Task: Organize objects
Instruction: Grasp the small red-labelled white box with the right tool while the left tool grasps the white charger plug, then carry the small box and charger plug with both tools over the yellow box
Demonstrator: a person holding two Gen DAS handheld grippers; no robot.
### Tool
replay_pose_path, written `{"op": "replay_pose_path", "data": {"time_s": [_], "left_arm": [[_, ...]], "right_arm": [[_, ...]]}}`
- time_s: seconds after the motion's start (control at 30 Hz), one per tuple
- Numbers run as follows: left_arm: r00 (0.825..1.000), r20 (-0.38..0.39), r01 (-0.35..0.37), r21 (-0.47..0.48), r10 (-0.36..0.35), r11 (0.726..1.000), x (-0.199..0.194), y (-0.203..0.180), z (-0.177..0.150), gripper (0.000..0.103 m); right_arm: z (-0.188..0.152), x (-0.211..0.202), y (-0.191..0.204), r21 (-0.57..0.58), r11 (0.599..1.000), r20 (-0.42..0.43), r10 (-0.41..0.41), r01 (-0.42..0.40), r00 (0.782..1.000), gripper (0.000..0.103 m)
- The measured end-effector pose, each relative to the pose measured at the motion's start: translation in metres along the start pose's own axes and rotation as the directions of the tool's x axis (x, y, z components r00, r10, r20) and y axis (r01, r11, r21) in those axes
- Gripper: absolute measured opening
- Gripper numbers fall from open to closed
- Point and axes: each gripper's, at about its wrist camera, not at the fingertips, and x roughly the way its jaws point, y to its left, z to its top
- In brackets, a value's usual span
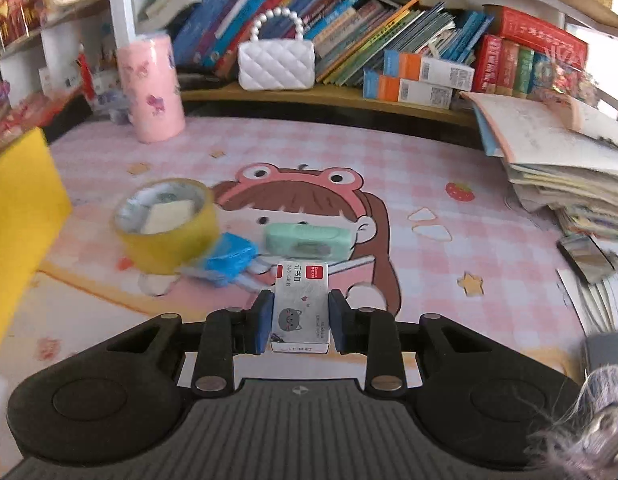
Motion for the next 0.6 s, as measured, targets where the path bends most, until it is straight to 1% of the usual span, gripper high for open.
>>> {"op": "replay_pose_path", "data": {"time_s": [0.2,0.3,0.4,0.5,0.6], "left_arm": [[0.999,0.029,0.027,0.018,-0.028,0.999,-0.014,0.013,-0.008,0.024],[0.998,0.041,0.042,0.015,-0.043,0.999,-0.023,0.022,-0.012,0.024],[0.997,0.053,0.049,0.011,-0.049,0.999,-0.034,0.034,-0.017,0.024],[0.997,0.067,0.049,0.000,-0.049,0.999,-0.048,0.051,-0.022,0.024],[0.997,0.078,0.028,-0.003,-0.028,1.000,-0.065,0.069,-0.030,0.024]], "right_arm": [[-0.022,-0.063,0.034,0.039,0.999,0.008,0.014,-0.014,1.000,0.028],[-0.035,-0.090,0.052,0.032,0.999,0.012,0.021,-0.021,1.000,0.028],[-0.047,-0.109,0.071,0.023,0.999,0.007,0.039,-0.039,0.999,0.028],[-0.057,-0.118,0.097,-0.002,0.997,-0.012,0.073,-0.073,0.997,0.028],[-0.064,-0.125,0.126,-0.034,0.994,-0.024,0.104,-0.105,0.994,0.028]]}}
